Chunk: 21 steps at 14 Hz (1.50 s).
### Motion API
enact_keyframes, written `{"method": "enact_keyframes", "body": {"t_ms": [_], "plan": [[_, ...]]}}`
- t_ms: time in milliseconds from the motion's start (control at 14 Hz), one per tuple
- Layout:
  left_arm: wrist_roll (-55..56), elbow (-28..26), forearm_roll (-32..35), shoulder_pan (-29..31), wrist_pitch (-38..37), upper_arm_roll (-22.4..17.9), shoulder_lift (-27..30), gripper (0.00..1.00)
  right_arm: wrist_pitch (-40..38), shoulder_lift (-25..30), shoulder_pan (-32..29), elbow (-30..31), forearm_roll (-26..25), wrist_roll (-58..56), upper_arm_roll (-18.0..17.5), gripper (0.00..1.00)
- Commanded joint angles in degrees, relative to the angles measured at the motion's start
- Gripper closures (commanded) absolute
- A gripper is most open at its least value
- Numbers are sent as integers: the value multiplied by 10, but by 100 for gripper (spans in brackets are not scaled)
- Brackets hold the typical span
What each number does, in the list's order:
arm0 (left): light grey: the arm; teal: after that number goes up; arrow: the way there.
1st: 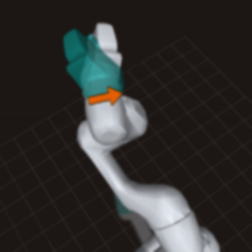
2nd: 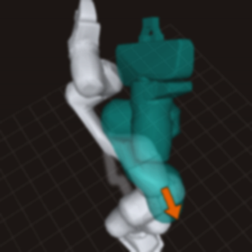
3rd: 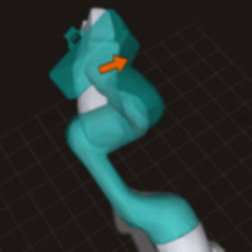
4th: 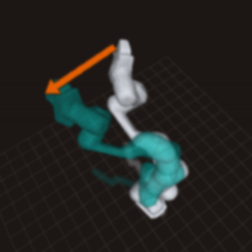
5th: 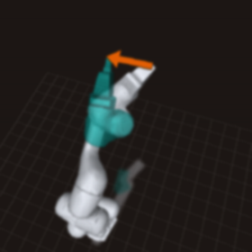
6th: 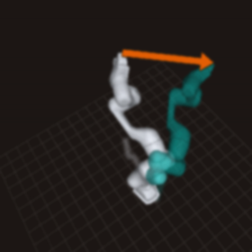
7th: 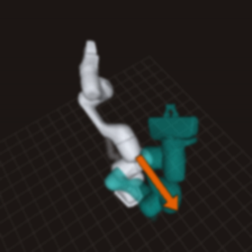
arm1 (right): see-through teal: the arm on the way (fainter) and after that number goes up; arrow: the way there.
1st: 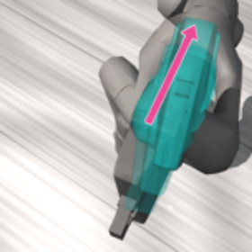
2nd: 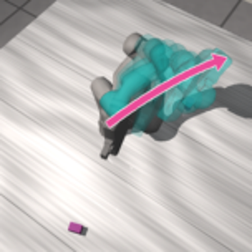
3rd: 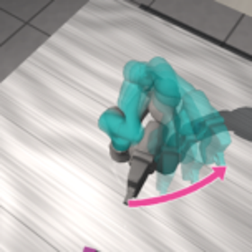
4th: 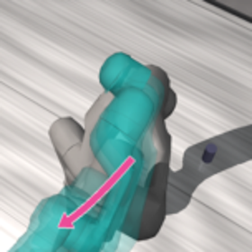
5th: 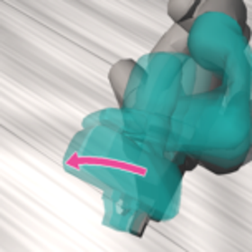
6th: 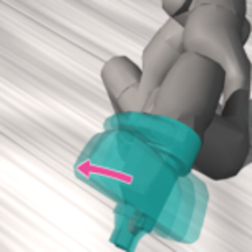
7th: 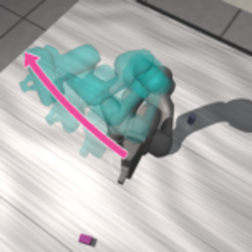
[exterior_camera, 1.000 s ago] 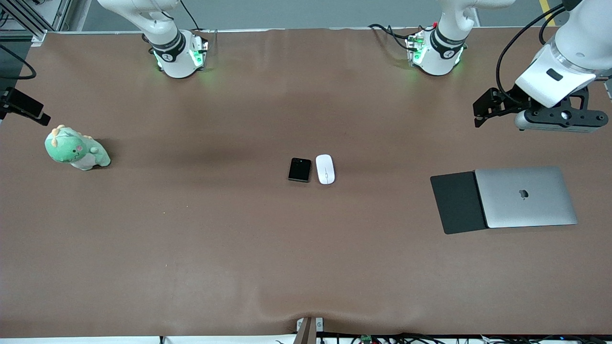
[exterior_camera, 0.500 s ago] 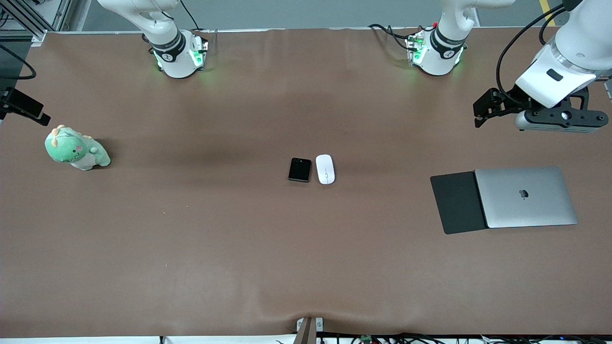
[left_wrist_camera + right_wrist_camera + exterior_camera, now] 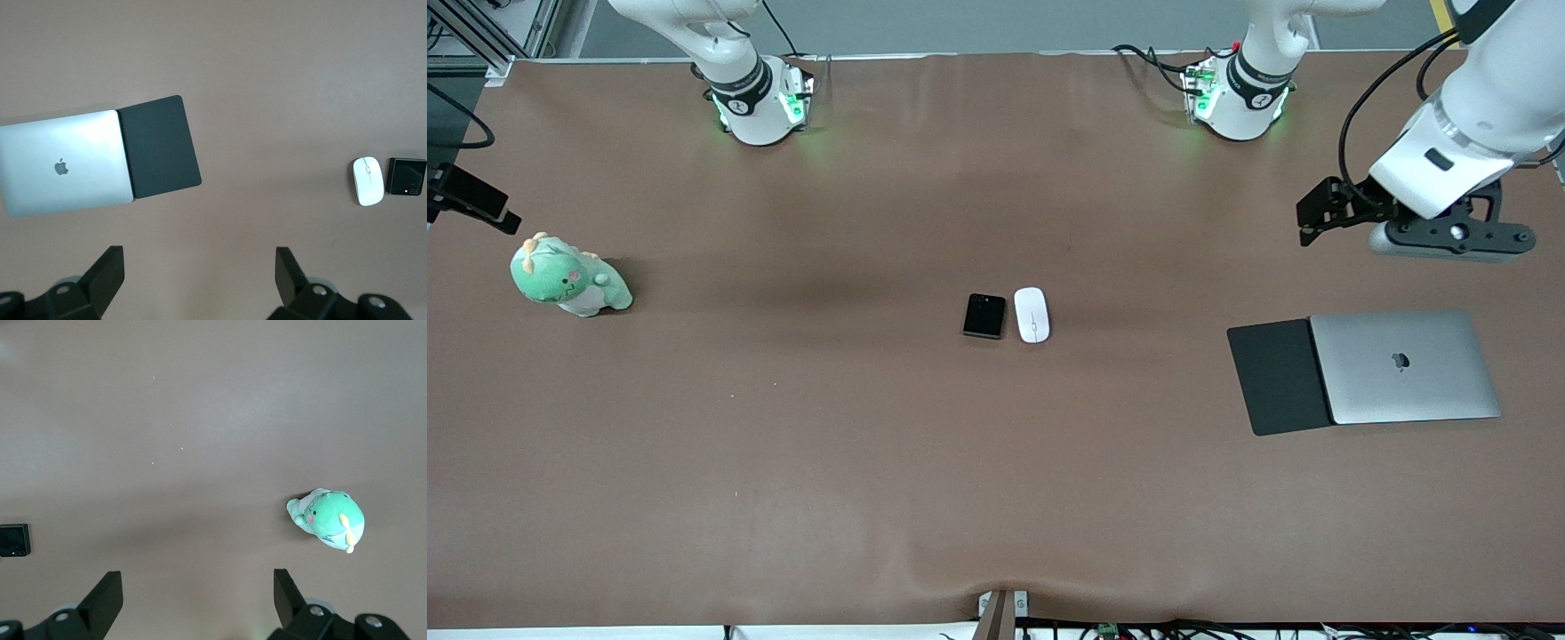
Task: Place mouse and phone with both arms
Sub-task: 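Reach the left gripper down to the white mouse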
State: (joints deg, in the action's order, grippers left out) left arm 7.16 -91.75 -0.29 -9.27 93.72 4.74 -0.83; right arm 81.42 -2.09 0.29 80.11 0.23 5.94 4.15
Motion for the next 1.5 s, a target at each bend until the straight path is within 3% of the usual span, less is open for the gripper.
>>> {"method": "enact_keyframes", "body": {"t_ms": [0, 286, 1143, 1429], "plan": [[14, 24, -8, -8, 4, 10, -35, 0, 5, -1, -5, 0, 5, -4, -1, 0], [85, 26, -7, -33, 62, 39, -81, 0, 47, -4, -13, 26, 5, -6, 2, 0], [300, 25, 7, -163, 202, 39, -228, 0, 40, -1, -7, 27, 6, -6, -2, 0], [306, 25, 4, -188, 246, 39, -278, 0, 40, -1, -7, 27, 6, -6, -2, 0]]}}
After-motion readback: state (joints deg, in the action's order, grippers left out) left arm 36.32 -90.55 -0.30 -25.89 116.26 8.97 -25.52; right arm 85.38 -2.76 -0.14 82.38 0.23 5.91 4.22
